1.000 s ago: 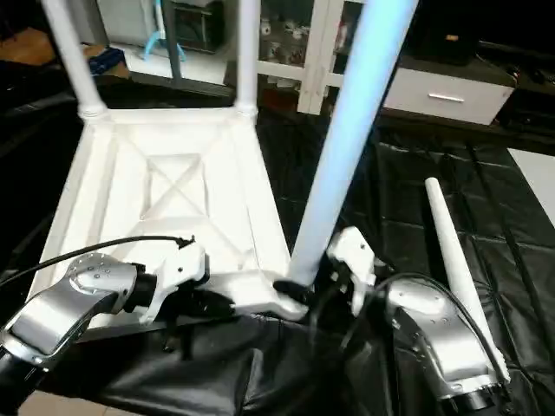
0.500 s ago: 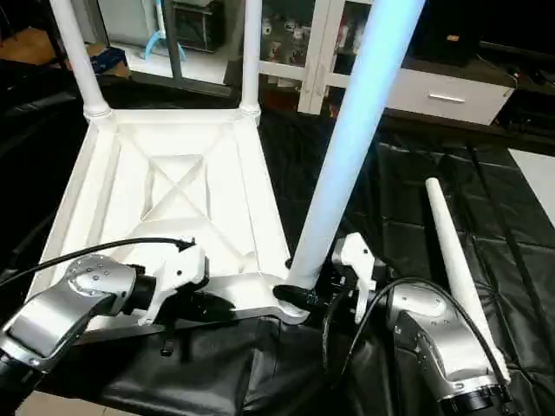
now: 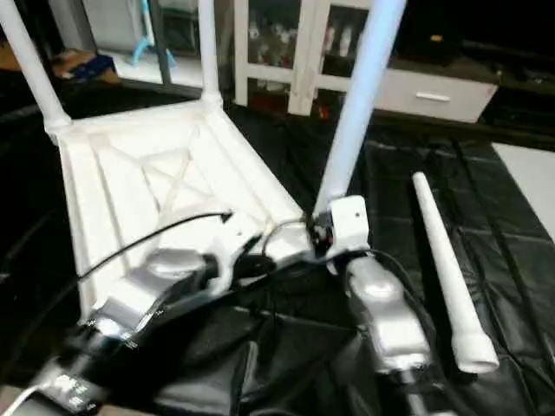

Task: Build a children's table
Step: Rotate leg to tighten

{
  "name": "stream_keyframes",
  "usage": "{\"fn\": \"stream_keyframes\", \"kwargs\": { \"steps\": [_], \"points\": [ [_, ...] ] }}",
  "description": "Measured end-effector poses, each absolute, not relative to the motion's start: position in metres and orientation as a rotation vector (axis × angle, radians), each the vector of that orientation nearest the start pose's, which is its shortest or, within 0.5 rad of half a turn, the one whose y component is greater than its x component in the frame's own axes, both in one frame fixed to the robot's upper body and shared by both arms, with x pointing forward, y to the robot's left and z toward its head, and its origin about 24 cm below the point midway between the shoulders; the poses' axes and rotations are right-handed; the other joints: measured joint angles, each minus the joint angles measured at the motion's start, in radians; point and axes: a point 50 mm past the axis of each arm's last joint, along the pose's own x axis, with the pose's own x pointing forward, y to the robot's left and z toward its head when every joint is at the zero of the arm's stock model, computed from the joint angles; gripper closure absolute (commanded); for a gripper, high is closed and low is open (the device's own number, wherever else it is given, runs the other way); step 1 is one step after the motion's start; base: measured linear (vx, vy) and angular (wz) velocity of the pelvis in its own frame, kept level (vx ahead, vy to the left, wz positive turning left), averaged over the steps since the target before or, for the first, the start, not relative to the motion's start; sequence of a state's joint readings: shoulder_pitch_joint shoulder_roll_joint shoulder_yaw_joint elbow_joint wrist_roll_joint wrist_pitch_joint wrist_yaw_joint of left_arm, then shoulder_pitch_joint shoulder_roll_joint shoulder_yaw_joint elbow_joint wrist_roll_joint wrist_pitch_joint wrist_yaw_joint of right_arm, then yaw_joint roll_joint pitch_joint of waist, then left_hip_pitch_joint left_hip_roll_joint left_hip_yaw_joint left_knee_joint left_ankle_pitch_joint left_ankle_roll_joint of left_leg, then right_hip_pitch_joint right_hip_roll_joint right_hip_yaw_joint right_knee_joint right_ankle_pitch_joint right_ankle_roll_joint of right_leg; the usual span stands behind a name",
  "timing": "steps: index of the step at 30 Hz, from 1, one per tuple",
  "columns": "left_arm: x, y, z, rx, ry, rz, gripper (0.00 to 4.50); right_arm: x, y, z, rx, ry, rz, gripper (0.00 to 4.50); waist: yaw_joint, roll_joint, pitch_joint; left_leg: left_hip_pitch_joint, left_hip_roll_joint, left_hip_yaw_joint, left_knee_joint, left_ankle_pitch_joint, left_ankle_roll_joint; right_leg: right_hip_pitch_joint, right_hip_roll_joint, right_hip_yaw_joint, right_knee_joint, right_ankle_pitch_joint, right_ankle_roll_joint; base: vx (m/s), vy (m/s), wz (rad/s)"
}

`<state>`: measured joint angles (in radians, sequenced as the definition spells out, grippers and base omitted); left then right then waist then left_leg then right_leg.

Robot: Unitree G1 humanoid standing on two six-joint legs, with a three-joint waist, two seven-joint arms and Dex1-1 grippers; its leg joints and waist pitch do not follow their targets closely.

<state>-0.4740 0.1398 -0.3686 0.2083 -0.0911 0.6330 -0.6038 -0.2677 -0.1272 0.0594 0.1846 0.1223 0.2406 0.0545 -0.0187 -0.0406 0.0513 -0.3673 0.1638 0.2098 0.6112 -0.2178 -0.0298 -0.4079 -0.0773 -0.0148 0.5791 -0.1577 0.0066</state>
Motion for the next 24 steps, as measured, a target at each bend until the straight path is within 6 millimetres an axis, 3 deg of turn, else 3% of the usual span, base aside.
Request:
{"fn": "stream_keyframes", "kwargs": {
  "steps": [3,9,12,14,20,24],
  "points": [
    [0.297,0.045,0.050,0.174,0.493,-0.934,4.50,0.307,-0.136,0.046,-0.025,0.153,0.051,2.58,-0.001,0.001,0.000,-0.002,0.000,0.000,0.000,0.000,0.000,-0.001,0.000,0.000,0.000,0.000,0.000,0.000,0.000,0.00],
    [0.299,0.048,0.052,0.188,0.487,-0.931,4.50,0.310,-0.133,0.048,-0.019,0.132,0.067,2.58,-0.001,0.002,0.000,-0.002,0.000,0.000,0.000,0.000,0.000,-0.001,0.000,0.000,0.001,0.002,-0.002,0.000,0.000,0.00],
    [0.298,0.053,0.054,0.205,0.480,-0.947,4.50,0.306,-0.135,0.050,-0.038,0.099,0.101,1.86,0.000,0.002,0.000,-0.004,0.001,0.000,-0.001,0.000,0.000,-0.005,0.001,-0.001,0.001,0.002,-0.002,0.000,0.000,0.00],
    [0.298,0.060,0.055,0.225,0.473,-0.965,4.50,0.303,-0.135,0.052,-0.055,0.074,0.133,1.79,-0.001,0.002,0.000,-0.005,0.001,0.000,-0.001,0.000,0.000,-0.007,0.001,-0.001,0.003,0.002,-0.002,0.000,0.000,0.00],
    [0.290,0.091,0.057,0.332,0.418,-1.114,4.50,0.292,-0.138,0.060,-0.071,0.037,0.353,1.35,0.008,0.003,0.003,-0.007,0.001,0.000,-0.001,0.000,0.000,-0.010,0.001,-0.001,0.005,0.002,-0.001,0.000,0.000,0.00],
    [0.275,0.112,0.058,0.338,0.440,-1.245,4.50,0.277,-0.149,0.064,-0.031,0.090,0.662,0.96,0.025,0.004,0.004,-0.007,0.001,0.000,-0.001,0.000,0.000,-0.009,0.001,0.000,0.005,0.000,-0.001,0.000,0.000,0.00]
  ]
}}
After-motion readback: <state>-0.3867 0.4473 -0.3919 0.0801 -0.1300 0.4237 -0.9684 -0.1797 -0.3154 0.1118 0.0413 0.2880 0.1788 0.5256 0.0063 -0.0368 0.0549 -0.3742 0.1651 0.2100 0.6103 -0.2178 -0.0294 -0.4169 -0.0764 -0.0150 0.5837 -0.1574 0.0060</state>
